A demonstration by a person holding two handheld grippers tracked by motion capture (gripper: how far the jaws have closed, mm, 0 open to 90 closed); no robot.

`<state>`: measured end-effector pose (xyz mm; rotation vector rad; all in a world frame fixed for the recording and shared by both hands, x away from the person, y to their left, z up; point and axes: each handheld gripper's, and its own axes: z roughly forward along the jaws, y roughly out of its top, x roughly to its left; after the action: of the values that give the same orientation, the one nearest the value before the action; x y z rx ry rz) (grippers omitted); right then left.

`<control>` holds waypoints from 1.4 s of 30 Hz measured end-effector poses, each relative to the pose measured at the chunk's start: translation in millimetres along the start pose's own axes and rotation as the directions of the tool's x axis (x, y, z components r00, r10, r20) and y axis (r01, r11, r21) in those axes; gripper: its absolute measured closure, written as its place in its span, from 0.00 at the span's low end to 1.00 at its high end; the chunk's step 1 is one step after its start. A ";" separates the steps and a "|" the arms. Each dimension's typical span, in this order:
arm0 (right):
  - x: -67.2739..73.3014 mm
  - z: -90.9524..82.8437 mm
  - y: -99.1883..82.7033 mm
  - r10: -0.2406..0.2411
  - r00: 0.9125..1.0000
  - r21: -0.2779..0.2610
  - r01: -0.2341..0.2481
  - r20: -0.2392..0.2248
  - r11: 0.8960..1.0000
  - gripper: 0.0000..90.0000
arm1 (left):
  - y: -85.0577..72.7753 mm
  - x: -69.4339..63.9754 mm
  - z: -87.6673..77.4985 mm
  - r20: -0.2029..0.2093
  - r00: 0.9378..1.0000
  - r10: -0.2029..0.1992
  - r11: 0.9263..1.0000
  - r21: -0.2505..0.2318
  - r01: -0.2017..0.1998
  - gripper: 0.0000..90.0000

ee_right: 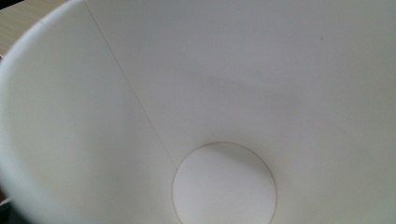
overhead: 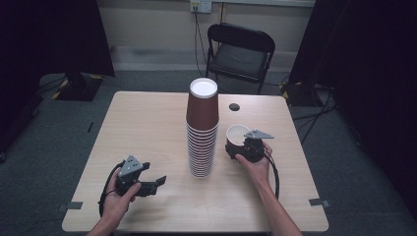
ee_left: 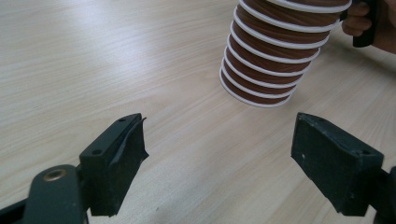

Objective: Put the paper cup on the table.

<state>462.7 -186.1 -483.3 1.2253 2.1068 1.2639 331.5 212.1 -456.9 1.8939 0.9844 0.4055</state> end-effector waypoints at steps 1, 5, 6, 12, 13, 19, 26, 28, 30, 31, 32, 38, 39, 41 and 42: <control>-1.0 -0.4 -1.9 0.006 1.000 0.007 -0.006 0.001 1.000 0.14 | 0.0 0.2 0.2 -0.002 1.000 -0.004 1.000 0.001 0.004 0.19; -2.4 -2.6 -4.1 0.003 1.000 0.018 -0.003 0.000 1.000 0.14 | 0.3 0.0 0.0 0.000 1.000 -0.002 1.000 -0.001 0.002 0.19; -2.3 -3.2 -5.1 0.010 1.000 0.025 -0.010 -0.003 1.000 0.14 | 0.5 0.2 -0.2 -0.003 1.000 0.005 1.000 0.000 -0.005 0.19; -3.2 -6.1 -7.5 0.020 1.000 0.053 -0.019 -0.018 0.998 0.15 | 1.6 0.0 -1.9 -0.004 1.000 0.007 1.000 -0.006 -0.007 0.19; -2.6 -9.3 -6.5 0.019 1.000 0.046 -0.018 -0.016 0.999 0.15 | 1.4 0.6 -1.8 -0.002 1.000 0.001 1.000 -0.006 -0.001 0.19; -4.0 -19.4 -6.0 0.021 1.000 0.038 -0.020 -0.013 0.999 0.15 | 1.3 4.6 -1.9 -0.001 1.000 -0.025 1.000 -0.001 0.025 0.20; -7.3 -31.8 -12.5 0.037 0.999 0.039 -0.037 -0.011 0.999 0.15 | 1.7 3.7 -1.5 0.000 1.000 -0.004 1.000 -0.005 0.004 0.19; -7.7 -33.1 -12.7 0.045 0.999 0.037 -0.044 -0.018 0.998 0.15 | 1.7 3.6 -1.5 0.000 1.000 -0.002 1.000 -0.006 0.002 0.19; -8.1 -39.2 -12.0 0.042 0.999 0.028 -0.041 -0.013 0.999 0.15 | 1.7 3.8 -1.5 -0.001 1.000 0.002 1.000 -0.006 -0.002 0.18; -8.2 -41.3 -11.7 0.032 0.999 0.039 -0.032 -0.003 0.999 0.15 | 1.7 3.8 -1.5 0.000 1.000 0.004 1.000 -0.006 -0.004 0.18; -8.4 -42.3 -11.8 0.024 1.000 0.049 -0.024 0.011 0.999 0.14 | 1.7 3.8 -1.5 0.002 1.000 0.007 1.000 -0.005 -0.007 0.18; -12.8 -54.3 -17.1 0.045 0.999 0.048 -0.046 0.015 0.998 0.15 | 1.9 2.2 -1.3 0.011 1.000 0.028 1.000 -0.001 -0.028 0.18; -13.1 -56.2 -17.5 0.048 0.999 0.046 -0.049 0.012 0.998 0.15 | 2.1 2.2 -1.3 0.011 1.000 0.029 1.000 -0.001 -0.029 0.18; -13.1 -62.3 -17.9 0.051 0.998 0.043 -0.052 0.021 0.998 0.15 | 2.3 2.4 -1.6 0.010 1.000 0.027 1.000 -0.002 -0.027 0.18; -13.4 -65.6 -17.9 0.055 0.998 0.041 -0.056 0.020 0.998 0.15 | 2.2 2.9 -1.7 0.009 1.000 0.025 1.000 0.001 -0.025 0.18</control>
<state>416.0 -234.3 -466.1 1.3169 2.1086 1.2328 333.3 214.8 -454.5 1.9092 0.9561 0.4113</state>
